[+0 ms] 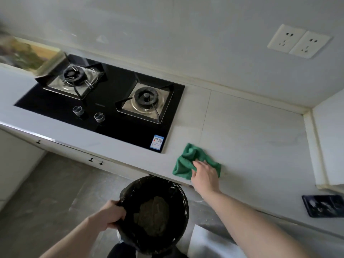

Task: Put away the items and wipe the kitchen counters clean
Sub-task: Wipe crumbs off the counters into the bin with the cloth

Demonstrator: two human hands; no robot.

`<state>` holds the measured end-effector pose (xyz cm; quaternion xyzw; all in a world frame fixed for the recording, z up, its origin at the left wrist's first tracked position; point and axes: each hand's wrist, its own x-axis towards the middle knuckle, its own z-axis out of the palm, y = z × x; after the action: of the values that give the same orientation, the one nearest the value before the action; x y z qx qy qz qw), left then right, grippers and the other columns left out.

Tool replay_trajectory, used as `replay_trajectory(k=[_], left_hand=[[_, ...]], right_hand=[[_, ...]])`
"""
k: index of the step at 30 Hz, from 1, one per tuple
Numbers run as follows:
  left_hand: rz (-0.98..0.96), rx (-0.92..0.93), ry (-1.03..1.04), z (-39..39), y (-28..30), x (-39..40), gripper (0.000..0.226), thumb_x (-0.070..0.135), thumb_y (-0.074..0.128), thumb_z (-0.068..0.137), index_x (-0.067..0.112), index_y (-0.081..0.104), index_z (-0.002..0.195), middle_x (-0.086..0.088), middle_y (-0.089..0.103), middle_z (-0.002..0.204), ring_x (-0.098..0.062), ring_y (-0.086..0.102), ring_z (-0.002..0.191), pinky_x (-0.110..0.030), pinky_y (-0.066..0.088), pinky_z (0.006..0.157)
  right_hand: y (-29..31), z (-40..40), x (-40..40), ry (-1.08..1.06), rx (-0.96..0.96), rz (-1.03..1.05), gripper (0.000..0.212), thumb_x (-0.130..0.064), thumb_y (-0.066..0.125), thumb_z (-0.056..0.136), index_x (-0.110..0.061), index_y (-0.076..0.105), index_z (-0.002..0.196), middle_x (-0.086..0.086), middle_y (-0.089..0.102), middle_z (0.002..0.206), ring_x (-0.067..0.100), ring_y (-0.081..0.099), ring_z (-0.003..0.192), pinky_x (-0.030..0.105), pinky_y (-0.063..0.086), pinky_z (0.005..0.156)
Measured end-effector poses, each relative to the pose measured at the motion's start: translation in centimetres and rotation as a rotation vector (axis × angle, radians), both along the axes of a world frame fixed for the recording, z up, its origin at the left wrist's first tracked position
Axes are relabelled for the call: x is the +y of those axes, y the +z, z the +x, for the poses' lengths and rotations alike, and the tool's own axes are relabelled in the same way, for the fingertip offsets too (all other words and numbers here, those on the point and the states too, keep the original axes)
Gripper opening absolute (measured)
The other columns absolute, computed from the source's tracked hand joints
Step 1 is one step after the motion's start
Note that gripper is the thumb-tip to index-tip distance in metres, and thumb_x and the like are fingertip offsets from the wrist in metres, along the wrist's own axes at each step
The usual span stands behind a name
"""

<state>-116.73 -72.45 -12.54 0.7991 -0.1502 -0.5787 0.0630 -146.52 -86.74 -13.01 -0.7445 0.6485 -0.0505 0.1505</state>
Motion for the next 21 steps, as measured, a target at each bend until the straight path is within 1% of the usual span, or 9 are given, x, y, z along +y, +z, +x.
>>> replay_trajectory(k=[2,4,7,9,12,13,15,17,21], left_hand=[[0.003,-0.001,0.026,0.7,-0.6,0.5,0.033,-0.013,0.049,0.067,-0.001,0.073,0.086,-0.017,0.07,0.069,-0.036,0.075,0.064,-0.038,0.062,0.053],[0.001,0.012,0.034,1.4,-1.3,0.8,0.036,-0.01,0.048,0.066,-0.001,0.074,0.09,-0.022,0.072,0.075,-0.042,0.075,0.073,-0.048,0.064,0.063],[-0.01,0.022,0.055,2.8,-2.0,1.2,0.039,-0.01,0.048,0.066,0.001,0.075,0.091,-0.026,0.075,0.085,-0.041,0.076,0.071,-0.055,0.063,0.067],[-0.015,0.018,0.079,3.8,-1.9,1.4,0.038,-0.01,0.049,0.065,0.001,0.075,0.091,-0.026,0.075,0.086,-0.04,0.076,0.069,-0.053,0.064,0.065],[-0.024,0.005,0.1,5.3,-1.0,1.7,0.035,-0.011,0.051,0.067,0.001,0.075,0.09,-0.021,0.074,0.078,-0.036,0.076,0.068,-0.042,0.063,0.058],[-0.023,0.0,0.109,5.9,-0.7,1.8,0.034,-0.012,0.051,0.068,0.0,0.074,0.089,-0.02,0.073,0.075,-0.035,0.075,0.066,-0.039,0.062,0.056],[-0.026,-0.012,0.126,7.1,-0.4,2.1,0.032,-0.012,0.052,0.067,-0.001,0.074,0.088,-0.018,0.07,0.07,-0.033,0.074,0.064,-0.037,0.061,0.054],[-0.028,-0.011,0.147,8.7,-0.1,2.5,0.031,-0.011,0.051,0.066,-0.002,0.073,0.087,-0.017,0.068,0.066,-0.032,0.072,0.06,-0.034,0.059,0.053],[-0.051,-0.042,0.176,11.8,0.5,3.1,0.026,-0.011,0.052,0.065,0.0,0.072,0.078,-0.013,0.065,0.059,-0.029,0.068,0.053,-0.034,0.058,0.052]], right_hand=[[0.2,3.0,3.8,0.087,-0.047,0.016,0.025,-0.017,0.067,0.082,-0.026,0.072,0.104,-0.009,0.074,0.105,0.024,0.068,0.104,0.037,0.058,0.08],[1.1,6.0,6.9,0.148,-0.104,0.107,0.025,-0.021,0.06,0.087,-0.03,0.07,0.109,-0.011,0.073,0.107,0.021,0.068,0.101,0.037,0.057,0.08],[2.2,9.1,9.1,0.207,-0.203,0.259,0.024,-0.032,0.049,0.095,-0.034,0.065,0.113,-0.01,0.072,0.101,0.02,0.067,0.093,0.037,0.055,0.077],[2.9,10.3,8.6,0.185,-0.276,0.234,0.026,-0.032,0.048,0.095,-0.035,0.066,0.114,-0.011,0.074,0.099,0.019,0.068,0.09,0.036,0.055,0.075],[4.4,11.3,5.9,0.099,-0.405,0.163,0.032,-0.027,0.054,0.095,-0.032,0.068,0.124,-0.013,0.074,0.115,0.015,0.07,0.097,0.03,0.056,0.081],[5.0,11.4,4.6,0.063,-0.421,0.117,0.032,-0.024,0.057,0.095,-0.029,0.069,0.124,-0.012,0.074,0.116,0.015,0.07,0.097,0.025,0.053,0.078],[5.9,11.2,1.7,-0.021,-0.392,0.008,0.027,-0.022,0.06,0.095,-0.024,0.071,0.12,-0.007,0.075,0.109,0.019,0.069,0.09,0.023,0.042,0.067],[6.3,11.5,-1.1,-0.086,-0.349,-0.053,0.025,-0.022,0.061,0.095,-0.024,0.071,0.118,-0.004,0.076,0.105,0.025,0.069,0.089,0.025,0.038,0.065],[5.1,13.5,-5.1,-0.116,-0.301,-0.035,0.028,-0.02,0.056,0.097,-0.022,0.067,0.122,0.002,0.074,0.108,0.031,0.067,0.096,0.033,0.05,0.074]])
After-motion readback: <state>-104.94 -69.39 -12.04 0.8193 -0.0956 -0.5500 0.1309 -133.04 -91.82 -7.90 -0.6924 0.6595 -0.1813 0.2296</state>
